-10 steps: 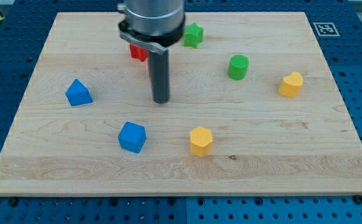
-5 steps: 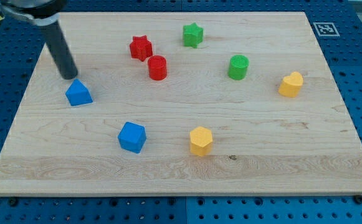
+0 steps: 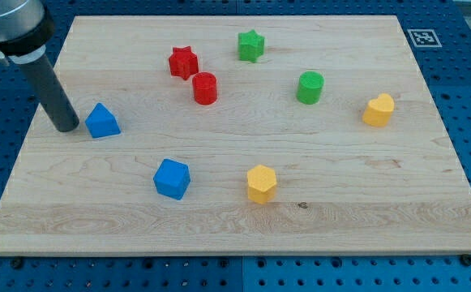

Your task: Move blue triangle on top left to blue cube

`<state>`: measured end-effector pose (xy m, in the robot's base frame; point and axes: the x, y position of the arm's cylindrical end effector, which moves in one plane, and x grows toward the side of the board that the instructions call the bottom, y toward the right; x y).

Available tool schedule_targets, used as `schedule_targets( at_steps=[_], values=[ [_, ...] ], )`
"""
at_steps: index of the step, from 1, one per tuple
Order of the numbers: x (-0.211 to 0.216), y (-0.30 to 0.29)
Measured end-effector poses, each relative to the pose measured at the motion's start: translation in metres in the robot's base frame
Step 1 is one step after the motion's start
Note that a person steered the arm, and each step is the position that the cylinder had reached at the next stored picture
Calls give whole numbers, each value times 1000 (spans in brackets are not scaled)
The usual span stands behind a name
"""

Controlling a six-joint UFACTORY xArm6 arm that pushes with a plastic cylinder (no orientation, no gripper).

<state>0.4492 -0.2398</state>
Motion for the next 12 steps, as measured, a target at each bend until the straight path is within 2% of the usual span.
schedule_targets(
  at_steps=[2, 9, 10, 11, 12],
  values=[
    [1, 22],
    [26, 31],
    [21, 29],
    [-7, 9],
    [-19, 35]
  ],
)
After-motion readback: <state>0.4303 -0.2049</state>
